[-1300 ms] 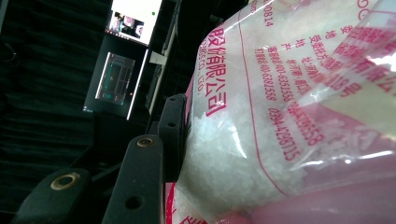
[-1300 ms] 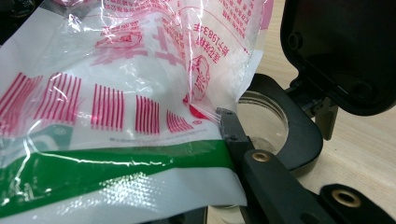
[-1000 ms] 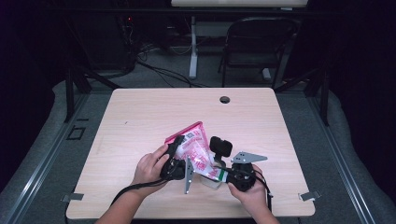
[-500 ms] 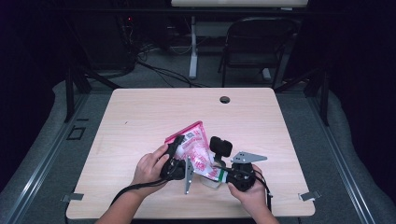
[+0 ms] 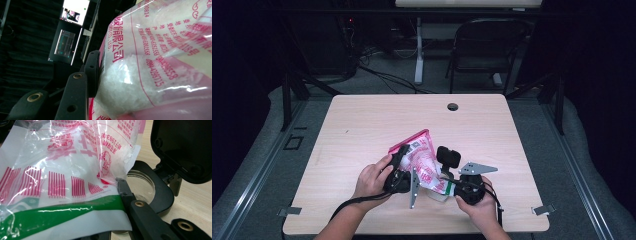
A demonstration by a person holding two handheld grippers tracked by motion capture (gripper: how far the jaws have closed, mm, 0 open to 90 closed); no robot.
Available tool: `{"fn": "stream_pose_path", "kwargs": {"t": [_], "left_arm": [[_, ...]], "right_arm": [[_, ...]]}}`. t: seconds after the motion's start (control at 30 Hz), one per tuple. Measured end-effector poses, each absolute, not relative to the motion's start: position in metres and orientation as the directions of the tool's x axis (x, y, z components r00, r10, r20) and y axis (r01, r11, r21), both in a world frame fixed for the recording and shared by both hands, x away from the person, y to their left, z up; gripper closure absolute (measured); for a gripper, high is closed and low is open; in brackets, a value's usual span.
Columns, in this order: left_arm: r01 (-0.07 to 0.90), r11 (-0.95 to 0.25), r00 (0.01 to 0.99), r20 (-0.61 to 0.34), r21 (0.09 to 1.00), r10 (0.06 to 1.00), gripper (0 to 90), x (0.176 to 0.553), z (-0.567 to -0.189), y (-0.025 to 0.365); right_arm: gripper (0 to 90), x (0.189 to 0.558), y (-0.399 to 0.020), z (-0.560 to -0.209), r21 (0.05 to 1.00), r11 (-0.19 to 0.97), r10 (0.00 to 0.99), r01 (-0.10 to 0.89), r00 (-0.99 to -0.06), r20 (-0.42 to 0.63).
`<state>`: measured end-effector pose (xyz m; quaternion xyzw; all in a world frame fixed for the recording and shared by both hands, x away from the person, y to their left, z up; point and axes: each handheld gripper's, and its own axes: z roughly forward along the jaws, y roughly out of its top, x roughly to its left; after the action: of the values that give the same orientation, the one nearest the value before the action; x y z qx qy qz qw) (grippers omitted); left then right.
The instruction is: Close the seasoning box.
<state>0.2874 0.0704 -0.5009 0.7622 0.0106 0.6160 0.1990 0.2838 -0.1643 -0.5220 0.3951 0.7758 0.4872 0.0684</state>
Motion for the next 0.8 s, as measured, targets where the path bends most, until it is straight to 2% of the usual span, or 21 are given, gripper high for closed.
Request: {"fn": "stream_pose_path", "kwargs": {"t": [0.8], "left_arm": [[-0.239, -0.918, 0.232, 0.936, 0.318, 0.264, 64.8, 0.2867, -0.4997, 0.0701]], "right_arm": [[89.9, 0.2853, -0.1620, -0.5235, 0.807, 0.213, 0.682, 0.550, -0.676, 0.280]]}}
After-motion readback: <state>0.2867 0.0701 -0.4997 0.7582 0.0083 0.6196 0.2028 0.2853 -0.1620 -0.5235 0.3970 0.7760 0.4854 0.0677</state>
